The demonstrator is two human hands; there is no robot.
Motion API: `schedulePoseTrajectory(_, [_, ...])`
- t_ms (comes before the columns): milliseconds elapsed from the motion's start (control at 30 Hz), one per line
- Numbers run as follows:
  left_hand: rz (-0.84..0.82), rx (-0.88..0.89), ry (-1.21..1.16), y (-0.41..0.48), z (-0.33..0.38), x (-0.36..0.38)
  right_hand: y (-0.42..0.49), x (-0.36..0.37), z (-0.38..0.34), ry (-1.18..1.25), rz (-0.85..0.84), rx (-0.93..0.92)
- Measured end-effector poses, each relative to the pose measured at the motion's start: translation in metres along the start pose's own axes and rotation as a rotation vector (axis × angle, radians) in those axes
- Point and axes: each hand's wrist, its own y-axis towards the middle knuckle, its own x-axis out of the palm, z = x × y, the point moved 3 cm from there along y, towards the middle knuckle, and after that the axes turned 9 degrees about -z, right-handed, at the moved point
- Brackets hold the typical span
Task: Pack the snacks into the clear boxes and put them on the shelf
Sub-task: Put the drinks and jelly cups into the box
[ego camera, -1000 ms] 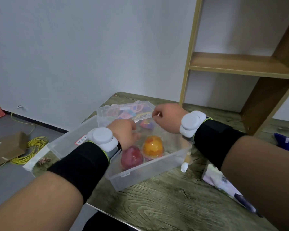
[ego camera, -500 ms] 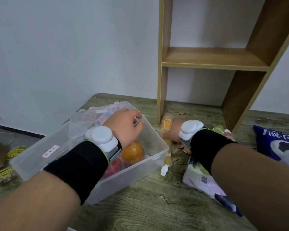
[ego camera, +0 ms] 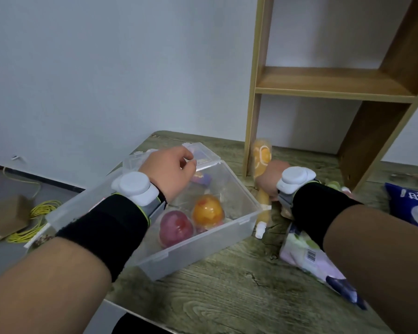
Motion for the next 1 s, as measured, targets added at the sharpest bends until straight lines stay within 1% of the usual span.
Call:
schedulePoseTrajectory(200, [0.073, -0.058, -0.027, -0.021, -0.021, -0.029, -0.025, -0.03, -0.019, 0.01, 0.16, -0.054])
schedulePoseTrajectory(267, [0.114, -0.086, -0.037, -0.028, -0.029, -0.037, -0.033, -0.036, -0.023, 0.037, 0.249, -0.074])
schedulePoseTrajectory(300, [0.135, -0.097, -0.041, -0.032, -0.032, -0.04, -0.038, -0.039, -0.026, 0.053, 0.303, -0.103])
schedulePoseTrajectory(367, [0.17, -0.101, -0.05, -0.035, -0.037, -0.044, -0.05, -0.044, -0.035, 0.057, 0.384, -0.224])
schedulePoseTrajectory(400, [0.187, -0.099, -0.056, -0.037, -0.04, -0.047, -0.057, -0.045, -0.043, 0.02, 0.409, -0.299])
schedulePoseTrajectory(467, [0.215, -0.077, -0.054, -0.042, -0.043, -0.053, -0.071, -0.044, -0.063, -0.133, 0.439, -0.43])
schedulePoseTrajectory(567, [0.226, -0.037, -0.024, -0.046, -0.044, -0.056, -0.081, -0.036, -0.098, -0.422, 0.438, -0.549])
schedulePoseTrajectory(667, [0.16, 0.007, 0.03, -0.052, -0.043, -0.051, -0.082, -0.015, -0.128, -0.679, 0.391, -0.666])
schedulePoseTrajectory(767, [0.027, 0.017, 0.101, -0.057, -0.042, -0.036, -0.077, 0.012, -0.147, -0.814, 0.31, -0.758])
schedulePoseTrajectory(933, [-0.2, -0.061, 0.22, -0.054, -0.037, -0.015, -0.068, 0.049, -0.166, -0.843, 0.187, -0.825])
schedulePoseTrajectory(1000, [-0.313, -0.09, 0.279, -0.051, -0.039, -0.01, -0.062, 0.058, -0.164, -0.793, 0.14, -0.785])
